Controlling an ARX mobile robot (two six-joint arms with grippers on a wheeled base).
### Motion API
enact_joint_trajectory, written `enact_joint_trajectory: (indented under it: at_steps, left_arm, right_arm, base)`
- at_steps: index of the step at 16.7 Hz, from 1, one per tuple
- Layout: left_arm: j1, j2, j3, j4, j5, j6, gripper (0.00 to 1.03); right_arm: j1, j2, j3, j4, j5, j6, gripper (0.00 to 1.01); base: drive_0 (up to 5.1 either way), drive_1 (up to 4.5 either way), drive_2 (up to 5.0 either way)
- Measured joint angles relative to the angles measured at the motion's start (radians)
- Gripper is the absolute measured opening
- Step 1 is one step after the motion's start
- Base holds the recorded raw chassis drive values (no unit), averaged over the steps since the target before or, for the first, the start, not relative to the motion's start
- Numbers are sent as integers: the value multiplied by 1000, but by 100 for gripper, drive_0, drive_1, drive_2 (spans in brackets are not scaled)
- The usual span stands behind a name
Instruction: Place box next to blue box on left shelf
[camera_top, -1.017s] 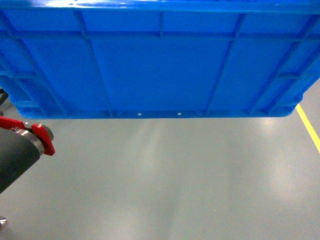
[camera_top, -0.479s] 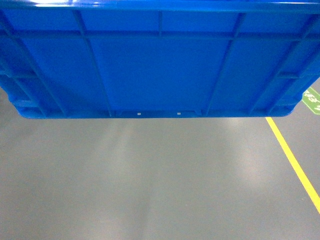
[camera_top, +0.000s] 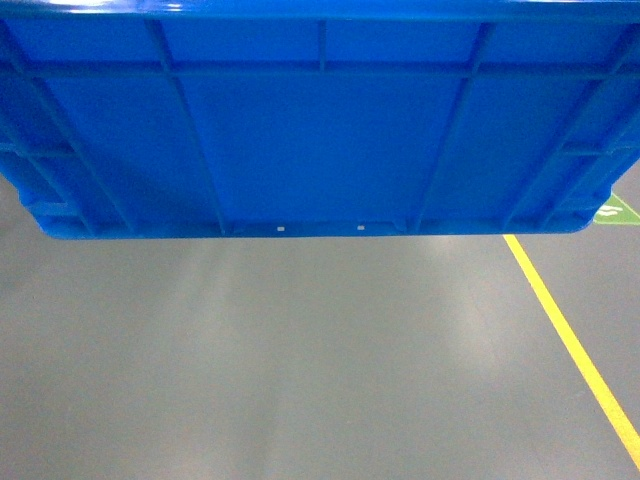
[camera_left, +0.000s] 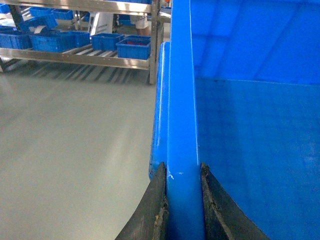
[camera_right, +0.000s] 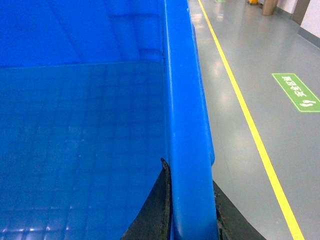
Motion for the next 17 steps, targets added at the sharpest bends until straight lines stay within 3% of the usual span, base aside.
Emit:
enact_joint_trajectory:
  at_steps: [17]
  left_arm:
    - [0,1,0,2,0,0,9]
  right_arm:
    - [0,0,0,3,-2,0,10]
  base:
    - [13,418,-392]
